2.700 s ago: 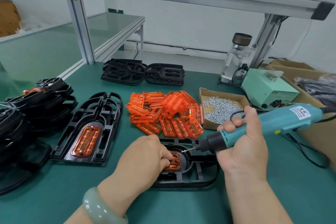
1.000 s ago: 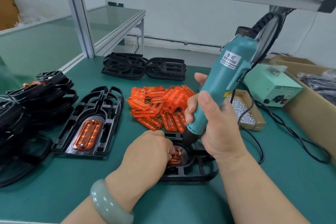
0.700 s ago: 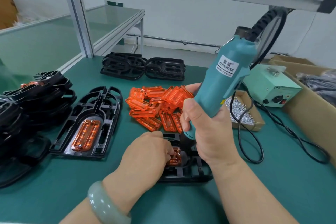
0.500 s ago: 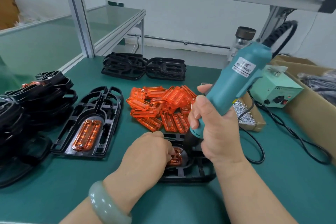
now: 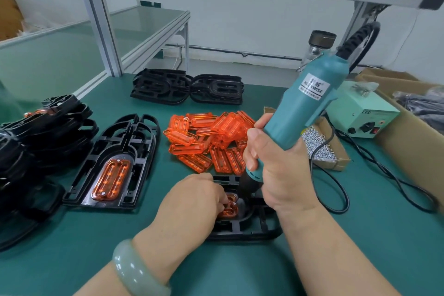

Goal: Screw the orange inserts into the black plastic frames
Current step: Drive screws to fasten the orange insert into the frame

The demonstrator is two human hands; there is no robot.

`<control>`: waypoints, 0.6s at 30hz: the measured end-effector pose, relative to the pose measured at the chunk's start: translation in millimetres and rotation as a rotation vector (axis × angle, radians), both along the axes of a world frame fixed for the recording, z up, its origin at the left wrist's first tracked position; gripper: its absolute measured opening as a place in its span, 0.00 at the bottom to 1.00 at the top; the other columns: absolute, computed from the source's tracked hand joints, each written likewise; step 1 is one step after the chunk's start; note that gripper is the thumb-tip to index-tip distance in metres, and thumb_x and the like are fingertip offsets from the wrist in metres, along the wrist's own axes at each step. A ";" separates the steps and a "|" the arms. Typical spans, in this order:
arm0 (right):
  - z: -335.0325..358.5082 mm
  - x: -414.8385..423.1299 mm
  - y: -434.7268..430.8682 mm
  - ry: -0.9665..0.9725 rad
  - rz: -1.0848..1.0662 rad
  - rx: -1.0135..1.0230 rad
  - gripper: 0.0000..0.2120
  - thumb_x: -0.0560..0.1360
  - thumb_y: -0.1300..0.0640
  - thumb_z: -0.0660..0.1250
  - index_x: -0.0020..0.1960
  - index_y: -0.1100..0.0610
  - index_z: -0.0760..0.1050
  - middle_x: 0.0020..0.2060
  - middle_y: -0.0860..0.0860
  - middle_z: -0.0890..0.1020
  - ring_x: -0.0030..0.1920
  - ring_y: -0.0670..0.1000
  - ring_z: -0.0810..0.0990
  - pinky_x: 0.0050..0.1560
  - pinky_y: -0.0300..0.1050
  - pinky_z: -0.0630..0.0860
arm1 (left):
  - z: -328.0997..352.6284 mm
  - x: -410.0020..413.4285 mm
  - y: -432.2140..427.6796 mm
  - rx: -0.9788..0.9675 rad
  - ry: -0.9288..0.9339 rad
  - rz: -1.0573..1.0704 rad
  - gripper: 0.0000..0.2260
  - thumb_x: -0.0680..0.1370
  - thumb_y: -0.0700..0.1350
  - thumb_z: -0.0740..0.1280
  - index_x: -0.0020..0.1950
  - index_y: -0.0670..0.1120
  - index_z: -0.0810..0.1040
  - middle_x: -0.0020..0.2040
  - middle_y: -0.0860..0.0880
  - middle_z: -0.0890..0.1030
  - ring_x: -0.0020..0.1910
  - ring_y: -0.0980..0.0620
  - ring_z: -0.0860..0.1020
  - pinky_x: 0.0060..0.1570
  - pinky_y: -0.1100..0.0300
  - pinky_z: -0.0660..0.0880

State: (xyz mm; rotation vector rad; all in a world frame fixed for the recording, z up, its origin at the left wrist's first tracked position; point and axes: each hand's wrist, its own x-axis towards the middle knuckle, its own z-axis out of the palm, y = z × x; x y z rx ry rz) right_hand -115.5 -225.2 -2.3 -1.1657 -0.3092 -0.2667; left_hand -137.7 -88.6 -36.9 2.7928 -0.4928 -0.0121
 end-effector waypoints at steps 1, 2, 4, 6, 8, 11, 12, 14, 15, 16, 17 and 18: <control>-0.1 0.7 -0.5 0.003 0.013 0.007 0.11 0.70 0.63 0.65 0.38 0.47 0.77 0.24 0.48 0.69 0.21 0.49 0.67 0.27 0.38 0.67 | 0.2 0.1 0.0 -0.003 0.007 -0.002 0.11 0.80 0.50 0.61 0.58 0.56 0.80 0.51 0.54 0.72 0.53 0.54 0.73 0.53 0.58 0.71; -0.4 1.0 -1.1 0.001 0.027 0.009 0.10 0.70 0.63 0.65 0.40 0.48 0.77 0.24 0.48 0.70 0.22 0.48 0.67 0.27 0.37 0.68 | 0.4 0.2 0.0 -0.009 0.010 -0.004 0.11 0.80 0.50 0.61 0.58 0.56 0.80 0.50 0.54 0.72 0.53 0.54 0.73 0.53 0.57 0.71; -1.0 1.5 -2.0 -0.007 0.062 0.004 0.09 0.71 0.64 0.65 0.44 0.50 0.76 0.24 0.48 0.70 0.22 0.48 0.67 0.28 0.37 0.68 | 0.6 0.2 0.8 -0.022 0.006 -0.001 0.10 0.79 0.50 0.61 0.57 0.57 0.80 0.49 0.54 0.72 0.54 0.54 0.73 0.53 0.57 0.71; -1.7 1.9 -3.8 -0.017 0.113 0.005 0.09 0.71 0.63 0.66 0.45 0.50 0.78 0.24 0.48 0.71 0.22 0.48 0.68 0.28 0.37 0.68 | 0.2 0.1 1.4 -0.024 0.006 0.003 0.10 0.79 0.50 0.61 0.57 0.57 0.80 0.48 0.55 0.71 0.53 0.54 0.73 0.52 0.60 0.71; -1.4 2.4 -5.8 -0.032 0.164 0.008 0.09 0.69 0.60 0.69 0.45 0.47 0.80 0.24 0.48 0.71 0.22 0.47 0.68 0.28 0.37 0.68 | 0.3 0.0 1.1 -0.022 0.011 0.004 0.10 0.79 0.50 0.61 0.57 0.57 0.80 0.48 0.55 0.69 0.52 0.55 0.73 0.49 0.62 0.69; -0.9 4.2 -7.9 -0.026 0.167 0.027 0.08 0.69 0.60 0.70 0.44 0.47 0.80 0.24 0.48 0.71 0.22 0.48 0.68 0.28 0.37 0.68 | 1.7 0.9 0.7 -0.025 0.025 0.001 0.11 0.79 0.51 0.61 0.58 0.57 0.79 0.49 0.54 0.70 0.53 0.54 0.73 0.51 0.61 0.70; -1.4 4.7 -8.6 -0.015 0.154 0.045 0.09 0.70 0.62 0.69 0.44 0.48 0.80 0.24 0.48 0.71 0.22 0.48 0.68 0.27 0.37 0.68 | 2.3 1.3 0.8 -0.029 0.034 0.005 0.11 0.79 0.51 0.61 0.58 0.57 0.79 0.50 0.54 0.71 0.54 0.53 0.73 0.52 0.60 0.70; -2.4 5.1 -9.7 0.001 0.142 0.082 0.10 0.71 0.63 0.66 0.43 0.49 0.80 0.25 0.49 0.70 0.22 0.48 0.68 0.27 0.38 0.68 | 2.6 1.9 0.6 -0.036 0.043 0.014 0.10 0.79 0.51 0.62 0.58 0.57 0.79 0.50 0.54 0.71 0.53 0.53 0.73 0.52 0.59 0.71; -2.5 5.2 -10.0 0.001 0.146 0.094 0.10 0.71 0.62 0.66 0.43 0.49 0.81 0.25 0.49 0.70 0.22 0.48 0.68 0.27 0.38 0.68 | 2.4 2.0 0.7 -0.041 0.042 0.018 0.10 0.79 0.51 0.62 0.58 0.57 0.79 0.50 0.54 0.71 0.53 0.53 0.73 0.53 0.59 0.71; -2.3 4.8 -10.5 -0.004 0.153 0.101 0.09 0.70 0.62 0.67 0.44 0.49 0.81 0.25 0.49 0.70 0.22 0.48 0.68 0.27 0.38 0.68 | 1.7 1.8 0.8 -0.045 0.041 0.020 0.10 0.79 0.51 0.62 0.58 0.57 0.79 0.51 0.54 0.72 0.54 0.53 0.73 0.53 0.59 0.71; -2.7 4.6 -11.0 -0.013 0.159 0.100 0.09 0.70 0.61 0.68 0.44 0.49 0.81 0.25 0.48 0.70 0.22 0.48 0.69 0.27 0.38 0.68 | 0.9 1.8 1.2 -0.050 0.038 0.022 0.10 0.79 0.51 0.62 0.58 0.57 0.79 0.51 0.54 0.72 0.54 0.53 0.73 0.53 0.58 0.71; -3.0 4.1 -11.5 -0.022 0.162 0.095 0.08 0.70 0.61 0.68 0.44 0.49 0.81 0.25 0.48 0.70 0.22 0.48 0.69 0.28 0.38 0.68 | 0.2 1.5 1.6 -0.055 0.034 0.023 0.10 0.79 0.51 0.62 0.58 0.57 0.79 0.51 0.54 0.72 0.54 0.53 0.73 0.53 0.59 0.71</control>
